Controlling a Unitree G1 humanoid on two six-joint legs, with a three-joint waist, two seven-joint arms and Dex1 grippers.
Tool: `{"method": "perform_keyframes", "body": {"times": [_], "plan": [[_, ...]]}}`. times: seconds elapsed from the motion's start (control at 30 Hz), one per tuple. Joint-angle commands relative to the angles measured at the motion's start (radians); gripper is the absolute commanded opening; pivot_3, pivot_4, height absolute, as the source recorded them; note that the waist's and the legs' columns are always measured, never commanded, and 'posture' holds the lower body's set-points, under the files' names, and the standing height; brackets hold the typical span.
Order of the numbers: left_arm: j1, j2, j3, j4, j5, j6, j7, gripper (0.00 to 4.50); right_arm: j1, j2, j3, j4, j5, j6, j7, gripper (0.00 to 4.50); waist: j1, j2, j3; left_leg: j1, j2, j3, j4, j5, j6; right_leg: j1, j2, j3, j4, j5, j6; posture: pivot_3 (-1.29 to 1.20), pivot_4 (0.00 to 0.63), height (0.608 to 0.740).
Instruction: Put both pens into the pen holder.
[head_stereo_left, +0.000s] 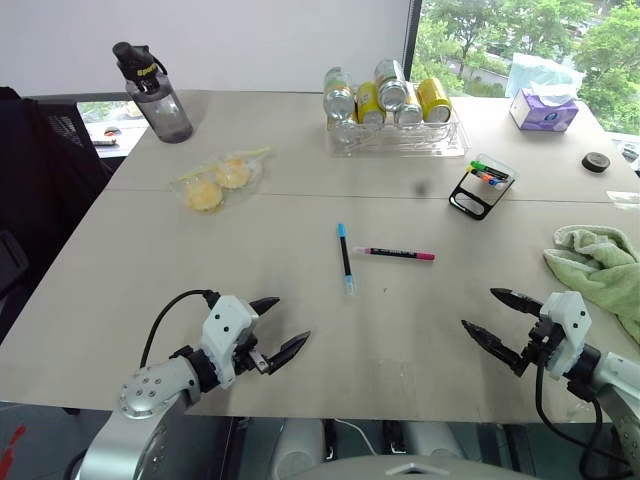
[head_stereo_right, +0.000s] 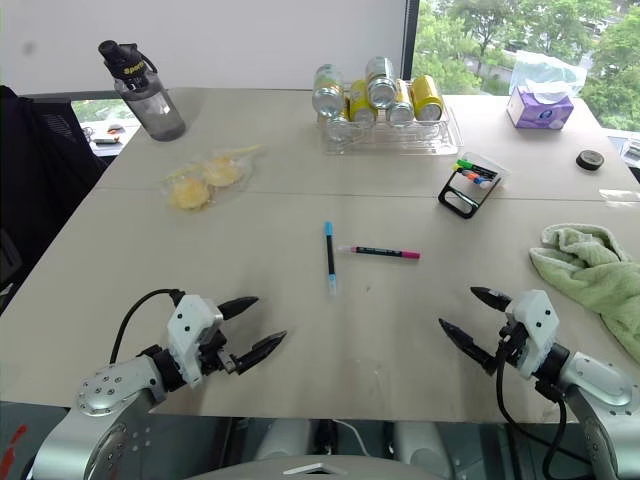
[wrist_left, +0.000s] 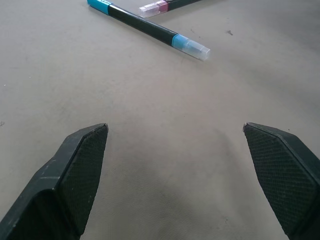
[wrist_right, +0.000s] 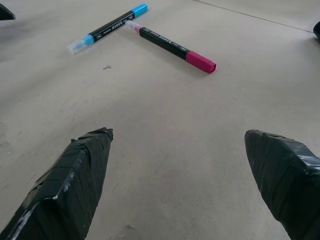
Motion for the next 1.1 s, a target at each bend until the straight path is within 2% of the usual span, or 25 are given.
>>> {"method": "perform_keyframes", "body": {"times": [0.03, 0.27, 0.77, 0.9, 1.1], "plan": [[-0.019, -0.001, 0.037, -0.022, -0.053, 0.026, 0.005, 4.46, -0.003, -0.004, -0.002, -0.066, 0.010, -0.001, -0.002, 4.50, 0.000, 0.000, 0.000, 0.000, 0.000, 0.000, 0.000, 0.000, 0.000, 0.000, 0.000, 0.000, 0.000, 0.000, 0.000, 0.00, 0.150, 0.739], [-0.046, -0.005, 0.070, -0.031, -0.098, 0.062, 0.021, 4.46, -0.006, 0.014, 0.025, -0.103, 0.015, 0.023, -0.023, 4.50, 0.000, 0.000, 0.000, 0.000, 0.000, -0.001, 0.000, 0.000, 0.000, 0.000, 0.000, -0.001, 0.000, 0.000, 0.000, 0.00, 0.150, 0.739], [-0.052, 0.011, 0.066, -0.022, -0.083, 0.045, 0.016, 4.46, -0.035, 0.002, 0.050, -0.071, -0.012, 0.021, -0.015, 4.50, 0.000, -0.001, 0.001, -0.001, 0.000, -0.001, 0.000, 0.000, 0.000, 0.000, 0.000, -0.001, -0.001, 0.000, 0.000, 0.00, 0.150, 0.739], [-0.053, 0.067, 0.091, -0.014, -0.102, 0.036, -0.055, 4.46, -0.141, -0.014, 0.091, -0.024, -0.027, 0.042, 0.007, 4.50, -0.003, -0.002, 0.003, 0.000, 0.000, -0.001, 0.000, 0.000, 0.000, 0.000, 0.000, -0.001, -0.001, 0.000, 0.000, 0.00, 0.150, 0.739], [-0.087, 0.222, 0.213, 0.014, -0.251, 0.093, -0.261, 4.46, -0.497, -0.026, 0.260, 0.180, -0.112, 0.105, 0.089, 4.50, -0.005, -0.003, 0.007, 0.000, 0.000, 0.000, 0.000, 0.000, 0.000, -0.001, 0.000, -0.001, -0.001, -0.002, -0.004, 0.00, 0.150, 0.739]]}}
